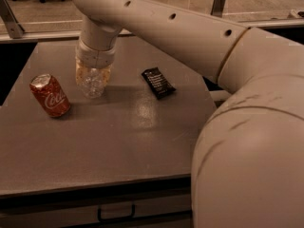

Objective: Move water bottle near coke can

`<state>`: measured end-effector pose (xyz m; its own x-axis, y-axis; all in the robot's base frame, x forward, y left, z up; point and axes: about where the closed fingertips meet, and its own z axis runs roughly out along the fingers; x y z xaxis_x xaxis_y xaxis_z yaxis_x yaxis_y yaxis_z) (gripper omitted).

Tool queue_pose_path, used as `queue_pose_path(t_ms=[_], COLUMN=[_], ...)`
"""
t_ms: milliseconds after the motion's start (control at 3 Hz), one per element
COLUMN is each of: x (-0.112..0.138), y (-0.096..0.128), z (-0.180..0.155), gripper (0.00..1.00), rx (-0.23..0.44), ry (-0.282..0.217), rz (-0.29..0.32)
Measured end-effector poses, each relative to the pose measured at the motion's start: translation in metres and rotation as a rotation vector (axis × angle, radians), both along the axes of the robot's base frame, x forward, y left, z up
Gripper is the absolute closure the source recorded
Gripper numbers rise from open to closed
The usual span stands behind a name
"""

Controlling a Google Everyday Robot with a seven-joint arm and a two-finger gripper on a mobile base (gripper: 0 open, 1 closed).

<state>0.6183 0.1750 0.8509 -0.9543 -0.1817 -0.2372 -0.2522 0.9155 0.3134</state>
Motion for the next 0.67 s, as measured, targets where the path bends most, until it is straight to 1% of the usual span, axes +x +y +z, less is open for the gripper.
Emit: queue_pose_path(t_ms=[333,667], x=[-0.013,-0.021], y=[0.012,0.023], z=[0.011,0.014], gripper=[0.36,0.12], rx=[0.053,0.103], ry=[0.053,0.105], rz=[0.028,0.059])
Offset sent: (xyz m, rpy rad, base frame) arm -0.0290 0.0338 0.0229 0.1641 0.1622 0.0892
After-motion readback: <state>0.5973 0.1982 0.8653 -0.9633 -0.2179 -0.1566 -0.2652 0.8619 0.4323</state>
